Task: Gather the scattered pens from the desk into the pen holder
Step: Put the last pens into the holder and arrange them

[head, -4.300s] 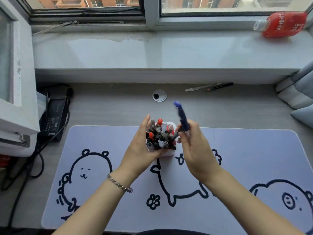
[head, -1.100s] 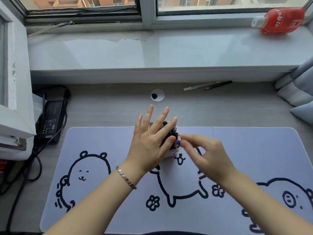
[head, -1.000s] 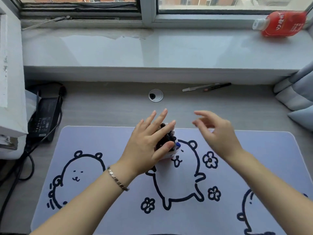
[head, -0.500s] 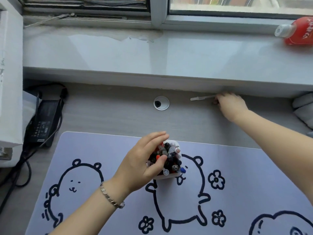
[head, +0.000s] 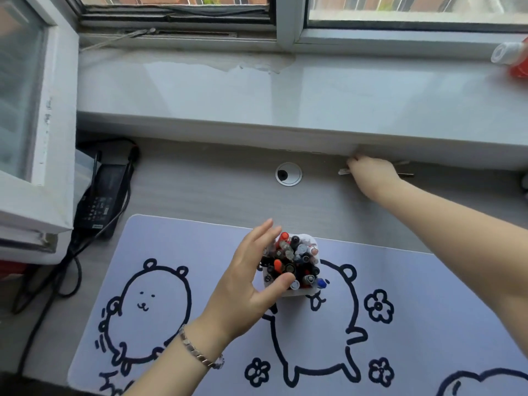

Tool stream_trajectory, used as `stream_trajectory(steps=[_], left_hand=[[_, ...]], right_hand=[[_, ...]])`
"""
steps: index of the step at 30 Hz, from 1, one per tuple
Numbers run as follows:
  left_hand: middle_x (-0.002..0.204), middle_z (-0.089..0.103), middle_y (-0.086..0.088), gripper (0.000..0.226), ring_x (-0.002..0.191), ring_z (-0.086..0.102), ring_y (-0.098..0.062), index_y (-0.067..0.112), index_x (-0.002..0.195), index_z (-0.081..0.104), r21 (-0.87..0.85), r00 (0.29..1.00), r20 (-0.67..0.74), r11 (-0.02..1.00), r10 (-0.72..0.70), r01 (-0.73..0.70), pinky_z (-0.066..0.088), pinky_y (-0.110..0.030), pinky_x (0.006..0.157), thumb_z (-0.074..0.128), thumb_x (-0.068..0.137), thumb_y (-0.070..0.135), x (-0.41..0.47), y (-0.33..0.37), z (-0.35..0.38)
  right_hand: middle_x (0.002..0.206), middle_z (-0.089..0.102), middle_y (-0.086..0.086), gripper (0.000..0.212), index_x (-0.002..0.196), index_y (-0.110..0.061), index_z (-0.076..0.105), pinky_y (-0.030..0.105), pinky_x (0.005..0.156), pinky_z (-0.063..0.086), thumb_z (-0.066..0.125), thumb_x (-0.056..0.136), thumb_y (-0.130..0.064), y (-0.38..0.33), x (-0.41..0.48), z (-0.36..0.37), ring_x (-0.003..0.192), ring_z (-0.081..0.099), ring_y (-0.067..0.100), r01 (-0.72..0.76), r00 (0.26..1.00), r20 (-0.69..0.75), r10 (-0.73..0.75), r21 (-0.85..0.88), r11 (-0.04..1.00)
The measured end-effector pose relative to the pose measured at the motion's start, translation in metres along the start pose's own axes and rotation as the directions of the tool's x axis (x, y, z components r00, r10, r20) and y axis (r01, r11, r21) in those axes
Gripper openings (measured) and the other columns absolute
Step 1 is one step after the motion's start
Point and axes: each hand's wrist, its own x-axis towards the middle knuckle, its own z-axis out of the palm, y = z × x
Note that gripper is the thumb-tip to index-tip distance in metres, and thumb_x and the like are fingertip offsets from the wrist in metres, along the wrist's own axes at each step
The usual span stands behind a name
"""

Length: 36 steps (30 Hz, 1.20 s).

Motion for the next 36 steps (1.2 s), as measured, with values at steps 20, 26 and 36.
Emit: stream_trajectory(steps=[20, 26, 36], left_hand=[[0.106, 0.058, -0.001, 0.024, 0.122, 0.044, -0.025, 0.011, 0.109, 0.059, 0.368, 0.868, -0.242, 0.869, 0.432, -0.330, 0.031, -0.023, 0.108, 0.058, 0.084, 0.010, -0.020, -0.003, 0.025], [0.105, 0.060, -0.002, 0.021, 0.124, 0.044, -0.023, 0.009, 0.106, 0.062, 0.330, 0.864, -0.252, 0.878, 0.436, -0.346, 0.036, -0.026, 0.106, 0.053, 0.087, 0.012, -0.020, -0.002, 0.026], [0.123, 0.053, 0.017, 0.029, 0.120, 0.045, -0.001, 0.022, 0.115, 0.060, -0.060, 0.950, -0.313, 0.998, -0.007, -0.012, 0.042, -0.028, 0.100, 0.060, 0.086, 0.015, -0.013, 0.017, 0.018]], right_hand=[[0.086, 0.047, -0.006, 0.050, 0.123, -0.044, 0.034, 0.008, 0.065, 0.041, 0.044, 0.088, -0.009, -0.077, -0.197, -0.096, 0.073, 0.049, 0.009, 0.605, 0.732, -0.660, 0.169, 0.744, 0.283], [0.087, 0.050, 0.001, 0.038, 0.127, -0.017, 0.040, 0.017, 0.068, 0.048, 0.043, 0.090, -0.015, -0.094, -0.182, -0.080, 0.077, 0.049, 0.001, 0.542, 0.777, -0.629, 0.015, 0.682, 0.490], [0.079, 0.064, 0.004, 0.036, 0.121, -0.020, 0.055, 0.042, 0.056, 0.056, 0.056, 0.085, -0.015, -0.104, -0.174, -0.057, 0.069, 0.061, 0.021, 0.486, 0.782, -0.623, 0.020, 0.630, 0.606]])
